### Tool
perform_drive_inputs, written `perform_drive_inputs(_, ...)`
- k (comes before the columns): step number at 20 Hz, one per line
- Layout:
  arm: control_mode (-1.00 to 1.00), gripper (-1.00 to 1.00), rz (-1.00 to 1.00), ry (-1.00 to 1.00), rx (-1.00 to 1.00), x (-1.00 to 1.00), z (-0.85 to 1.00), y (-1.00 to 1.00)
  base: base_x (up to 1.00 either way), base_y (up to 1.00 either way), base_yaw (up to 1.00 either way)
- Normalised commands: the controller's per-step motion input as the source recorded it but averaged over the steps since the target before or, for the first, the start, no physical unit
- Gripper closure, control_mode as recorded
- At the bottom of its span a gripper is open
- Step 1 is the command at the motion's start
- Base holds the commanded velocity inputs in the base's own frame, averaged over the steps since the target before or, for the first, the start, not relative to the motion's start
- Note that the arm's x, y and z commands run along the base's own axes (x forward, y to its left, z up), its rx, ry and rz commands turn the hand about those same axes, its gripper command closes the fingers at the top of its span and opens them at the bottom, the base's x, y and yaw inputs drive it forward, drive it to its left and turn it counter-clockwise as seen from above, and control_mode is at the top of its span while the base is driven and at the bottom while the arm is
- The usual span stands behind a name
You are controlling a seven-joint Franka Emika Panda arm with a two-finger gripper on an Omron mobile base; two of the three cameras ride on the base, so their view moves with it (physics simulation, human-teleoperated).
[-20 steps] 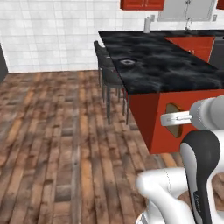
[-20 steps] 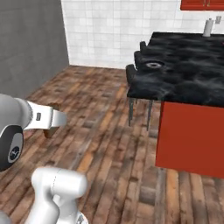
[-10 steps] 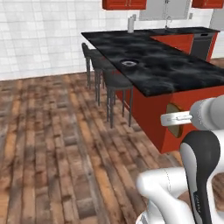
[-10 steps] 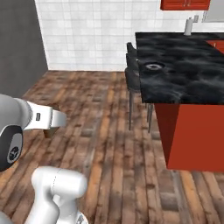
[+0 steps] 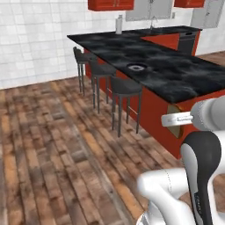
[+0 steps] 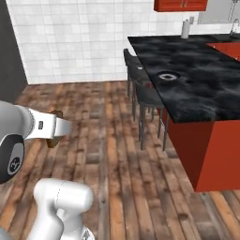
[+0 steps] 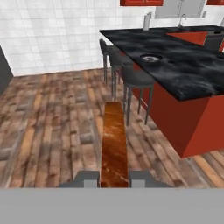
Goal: Start the toaster. Once the lever pops up, take the bread to the plate on the dining counter.
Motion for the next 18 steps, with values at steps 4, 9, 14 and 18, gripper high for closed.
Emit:
perform_drive_inputs(4, 1.00, 1.00, 0.00, 0.00, 0.00, 0.00, 0.00, 0.00, 0.73, 0.97, -0.33)
perform_drive_inputs(9, 1.00, 1.00, 0.00, 0.00, 0.00, 0.00, 0.00, 0.00, 0.70, 0.81, -0.32)
perform_drive_inputs(14, 1.00, 1.00, 0.00, 0.00, 0.00, 0.00, 0.00, 0.00, 0.74, 0.74, -0.33)
perform_drive_inputs(18, 1.00, 1.00, 0.00, 0.00, 0.00, 0.00, 0.00, 0.00, 0.68, 0.68, -0.36)
